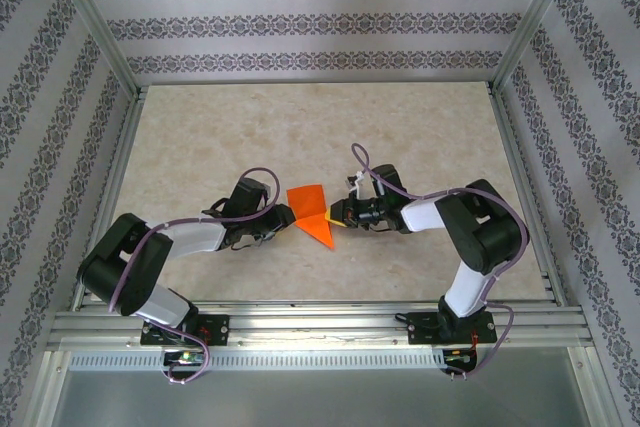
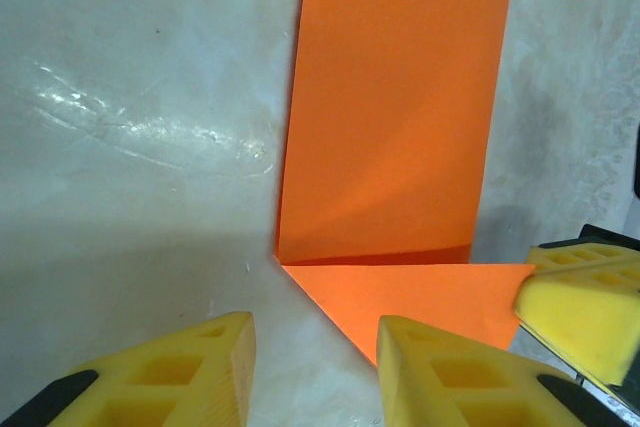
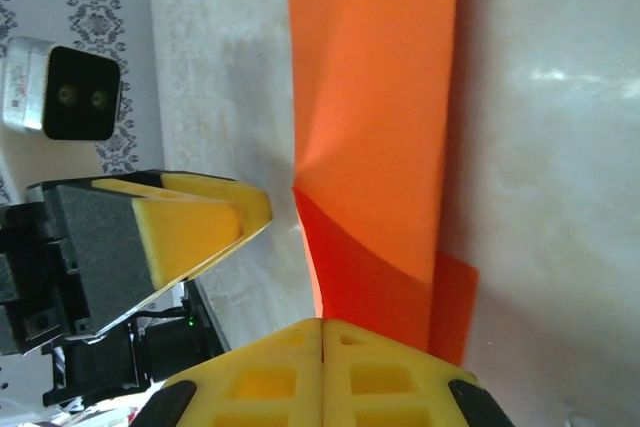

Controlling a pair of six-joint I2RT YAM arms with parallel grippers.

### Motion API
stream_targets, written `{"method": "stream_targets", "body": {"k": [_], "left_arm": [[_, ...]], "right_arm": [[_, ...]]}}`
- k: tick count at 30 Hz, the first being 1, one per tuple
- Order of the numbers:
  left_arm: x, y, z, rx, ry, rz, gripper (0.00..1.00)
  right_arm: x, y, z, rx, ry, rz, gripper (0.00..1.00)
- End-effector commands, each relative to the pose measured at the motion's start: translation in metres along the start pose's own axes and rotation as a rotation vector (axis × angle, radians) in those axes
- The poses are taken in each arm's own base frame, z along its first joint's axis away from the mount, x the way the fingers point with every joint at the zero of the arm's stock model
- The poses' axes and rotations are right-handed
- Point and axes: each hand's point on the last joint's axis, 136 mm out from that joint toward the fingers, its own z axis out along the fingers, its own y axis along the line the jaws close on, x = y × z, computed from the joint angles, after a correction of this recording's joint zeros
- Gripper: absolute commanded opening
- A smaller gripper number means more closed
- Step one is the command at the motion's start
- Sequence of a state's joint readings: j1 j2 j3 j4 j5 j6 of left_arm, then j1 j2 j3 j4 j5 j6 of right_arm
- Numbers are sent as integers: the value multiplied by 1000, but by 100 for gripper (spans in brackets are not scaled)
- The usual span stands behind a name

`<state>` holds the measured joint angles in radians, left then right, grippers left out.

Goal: Fold a paper plane with a square sheet of paper (pick it up from the middle)
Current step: Fourth fold the wing at the center of the table.

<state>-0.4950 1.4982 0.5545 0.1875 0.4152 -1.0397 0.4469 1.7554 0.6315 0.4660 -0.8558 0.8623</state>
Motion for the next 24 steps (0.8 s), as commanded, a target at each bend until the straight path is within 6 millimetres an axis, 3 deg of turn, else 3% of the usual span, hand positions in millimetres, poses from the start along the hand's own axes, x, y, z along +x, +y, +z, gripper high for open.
{"method": "stream_targets", "body": {"k": [1,24], "left_arm": [[-11,-10,-2,30,-23,-4,40],[-20,-24,4,108,-12,-15,44]], "right_arm": [[0,11,-5,-43,-1,-29,6],[-3,25,-12,-93,-24,-42,5]]}}
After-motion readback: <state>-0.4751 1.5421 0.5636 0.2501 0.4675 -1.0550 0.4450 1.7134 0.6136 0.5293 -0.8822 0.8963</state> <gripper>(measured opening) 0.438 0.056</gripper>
